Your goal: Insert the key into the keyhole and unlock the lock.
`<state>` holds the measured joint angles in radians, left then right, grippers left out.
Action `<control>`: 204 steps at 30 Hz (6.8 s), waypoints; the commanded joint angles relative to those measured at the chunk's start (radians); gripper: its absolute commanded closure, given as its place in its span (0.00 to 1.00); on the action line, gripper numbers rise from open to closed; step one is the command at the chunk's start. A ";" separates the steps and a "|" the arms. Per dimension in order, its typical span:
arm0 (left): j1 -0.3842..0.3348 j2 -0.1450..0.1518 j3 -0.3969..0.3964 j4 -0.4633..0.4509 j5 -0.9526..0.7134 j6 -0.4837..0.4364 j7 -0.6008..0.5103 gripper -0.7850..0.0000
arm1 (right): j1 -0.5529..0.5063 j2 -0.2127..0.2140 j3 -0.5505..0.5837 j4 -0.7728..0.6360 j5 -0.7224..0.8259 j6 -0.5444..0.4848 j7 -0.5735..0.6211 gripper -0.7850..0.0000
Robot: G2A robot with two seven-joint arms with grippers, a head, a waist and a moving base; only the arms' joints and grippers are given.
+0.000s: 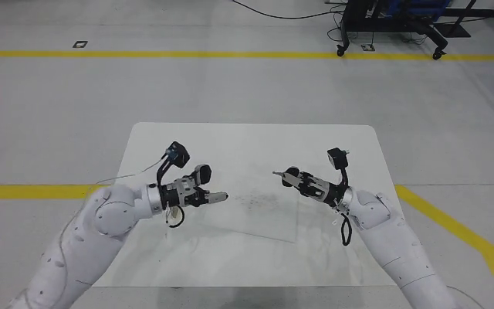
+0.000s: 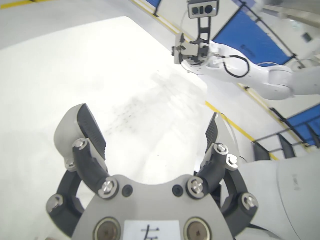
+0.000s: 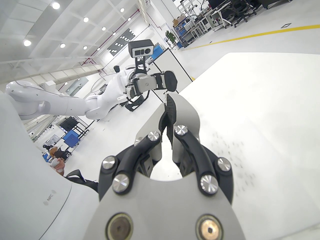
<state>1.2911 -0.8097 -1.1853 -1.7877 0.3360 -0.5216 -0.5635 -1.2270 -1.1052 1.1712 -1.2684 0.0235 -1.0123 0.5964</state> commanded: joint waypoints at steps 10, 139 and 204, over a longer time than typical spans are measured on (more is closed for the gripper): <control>0.696 0.048 -0.504 -0.523 0.363 0.613 -0.166 0.00 | 0.000 0.000 0.000 0.000 0.000 0.000 0.000 1.00; -0.448 -0.207 0.296 0.492 -0.936 1.018 -0.396 1.00 | -0.002 -0.031 -0.088 -0.429 -0.855 0.365 -0.269 1.00; -0.616 -0.306 0.412 0.707 -0.986 0.991 -0.592 1.00 | -0.082 -0.021 -0.296 -0.909 -2.163 0.323 -0.019 1.00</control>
<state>0.6761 -1.1157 -0.7738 -1.0812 -0.6516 0.4685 -1.1537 -1.3115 -1.1255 0.8750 -2.1807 -2.1384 -0.6919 0.5715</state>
